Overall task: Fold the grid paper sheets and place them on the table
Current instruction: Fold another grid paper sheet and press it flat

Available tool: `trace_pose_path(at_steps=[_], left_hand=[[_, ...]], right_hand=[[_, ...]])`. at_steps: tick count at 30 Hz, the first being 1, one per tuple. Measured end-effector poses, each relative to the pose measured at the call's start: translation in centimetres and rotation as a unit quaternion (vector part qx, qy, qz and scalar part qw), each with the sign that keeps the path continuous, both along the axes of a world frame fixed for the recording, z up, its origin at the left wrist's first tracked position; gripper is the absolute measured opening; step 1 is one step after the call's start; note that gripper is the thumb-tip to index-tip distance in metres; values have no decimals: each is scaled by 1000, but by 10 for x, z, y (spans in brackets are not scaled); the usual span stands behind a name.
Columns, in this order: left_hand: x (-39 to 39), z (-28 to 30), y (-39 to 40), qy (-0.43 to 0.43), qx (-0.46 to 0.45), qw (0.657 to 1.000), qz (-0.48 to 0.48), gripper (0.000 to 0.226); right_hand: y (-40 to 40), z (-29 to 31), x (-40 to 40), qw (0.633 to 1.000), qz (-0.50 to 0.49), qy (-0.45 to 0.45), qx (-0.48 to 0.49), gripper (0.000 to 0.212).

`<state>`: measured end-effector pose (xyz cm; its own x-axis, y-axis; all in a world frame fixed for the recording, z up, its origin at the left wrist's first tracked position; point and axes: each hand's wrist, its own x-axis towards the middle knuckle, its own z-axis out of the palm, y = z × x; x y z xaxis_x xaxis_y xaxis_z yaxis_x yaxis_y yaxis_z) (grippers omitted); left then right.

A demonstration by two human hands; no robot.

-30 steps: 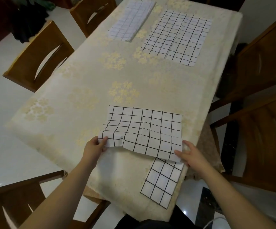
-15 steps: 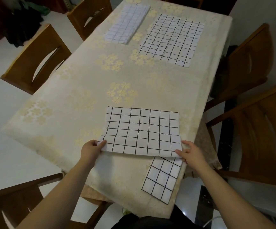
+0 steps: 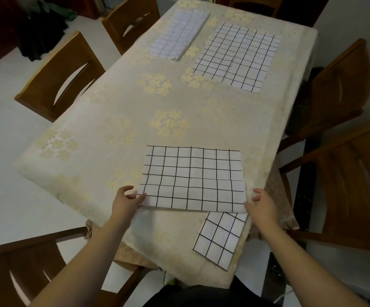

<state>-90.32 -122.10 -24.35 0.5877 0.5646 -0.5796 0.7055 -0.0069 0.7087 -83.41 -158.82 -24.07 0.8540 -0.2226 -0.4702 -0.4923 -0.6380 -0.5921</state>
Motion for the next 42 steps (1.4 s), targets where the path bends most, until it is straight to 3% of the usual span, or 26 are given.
trace_pose_path(at_steps=[3, 6, 9, 12, 17, 21, 25, 30, 36, 42], left_hand=[[-5, -2, -1, 3, -48, 998, 37, 35], [-13, -10, 1, 13, -28, 1000, 4, 26], [-19, -15, 0, 25, 27, 999, -33, 25], [-22, -17, -1, 30, 47, 997, -49, 27], [-28, -19, -4, 22, 42, 998, -34, 25], [-33, -23, -6, 2, -27, 999, 18, 23], [-36, -25, -7, 8, -28, 1000, 13, 20], [-39, -26, -8, 20, -12, 999, 26, 19], [-45, -20, -7, 24, -37, 999, 29, 18], [-46, 10, 0, -36, -4, 999, -3, 15]], right_hand=[[15, 6, -10, 982, 103, -85, -133, 44], [40, 10, -21, 939, 268, -158, -148, 44], [76, 9, -30, 887, 422, -140, -128, 54], [110, -3, -38, 849, 497, -99, -148, 64], [125, -26, -45, 825, 528, -1, -201, 77], [131, -18, -49, 844, 489, -31, -220, 82], [130, -17, -66, 854, 446, -39, -264, 114], [127, -23, -84, 864, 428, -17, -266, 98], [129, -22, -89, 848, 463, -15, -258, 120], [136, -4, -91, 878, 435, -34, -196, 102]])
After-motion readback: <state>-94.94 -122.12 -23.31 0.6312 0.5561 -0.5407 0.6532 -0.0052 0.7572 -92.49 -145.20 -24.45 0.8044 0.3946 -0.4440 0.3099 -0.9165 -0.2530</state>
